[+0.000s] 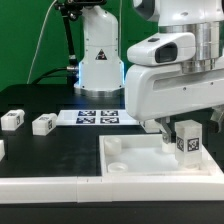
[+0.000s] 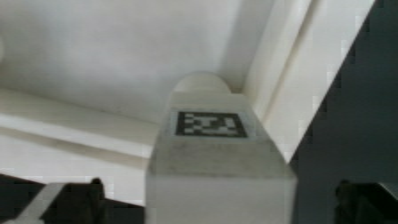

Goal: Assemble one leg

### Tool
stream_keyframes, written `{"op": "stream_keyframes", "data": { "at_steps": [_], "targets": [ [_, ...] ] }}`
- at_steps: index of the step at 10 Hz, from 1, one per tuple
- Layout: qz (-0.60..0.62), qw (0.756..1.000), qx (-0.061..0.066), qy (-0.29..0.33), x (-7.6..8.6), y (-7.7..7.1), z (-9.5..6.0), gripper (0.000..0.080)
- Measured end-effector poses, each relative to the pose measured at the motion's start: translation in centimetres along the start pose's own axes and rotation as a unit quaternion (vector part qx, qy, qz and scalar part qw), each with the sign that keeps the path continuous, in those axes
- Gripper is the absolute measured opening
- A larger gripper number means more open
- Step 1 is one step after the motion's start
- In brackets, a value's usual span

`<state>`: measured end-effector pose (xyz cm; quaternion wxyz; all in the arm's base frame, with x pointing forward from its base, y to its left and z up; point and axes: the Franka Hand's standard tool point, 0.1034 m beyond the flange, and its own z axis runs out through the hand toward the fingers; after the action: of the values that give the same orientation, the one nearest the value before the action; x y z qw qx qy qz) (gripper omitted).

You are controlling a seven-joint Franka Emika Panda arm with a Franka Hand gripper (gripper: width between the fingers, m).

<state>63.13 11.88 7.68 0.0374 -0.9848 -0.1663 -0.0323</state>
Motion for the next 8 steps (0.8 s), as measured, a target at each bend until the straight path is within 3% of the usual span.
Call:
{"op": "stream_keyframes", "data": {
  "at_steps": [2, 4, 5, 6, 8],
  "targets": [
    [0.0, 1.0, -0.001, 0.003, 0.03, 0.31, 0.06, 0.0649],
    [0.0, 1.0, -0.001, 0.003, 0.03, 0.29, 0.07, 0.0382],
    [0.0, 1.0, -0.001, 0.003, 0.03, 0.28, 0.07, 0.0382],
    [0.003, 1.0, 0.0, 0.003, 0.03, 0.27, 0.08, 0.0291],
    [0.013, 1.0, 0.0, 0.003, 0.03, 0.26, 0.09, 0.0291]
  ]
}}
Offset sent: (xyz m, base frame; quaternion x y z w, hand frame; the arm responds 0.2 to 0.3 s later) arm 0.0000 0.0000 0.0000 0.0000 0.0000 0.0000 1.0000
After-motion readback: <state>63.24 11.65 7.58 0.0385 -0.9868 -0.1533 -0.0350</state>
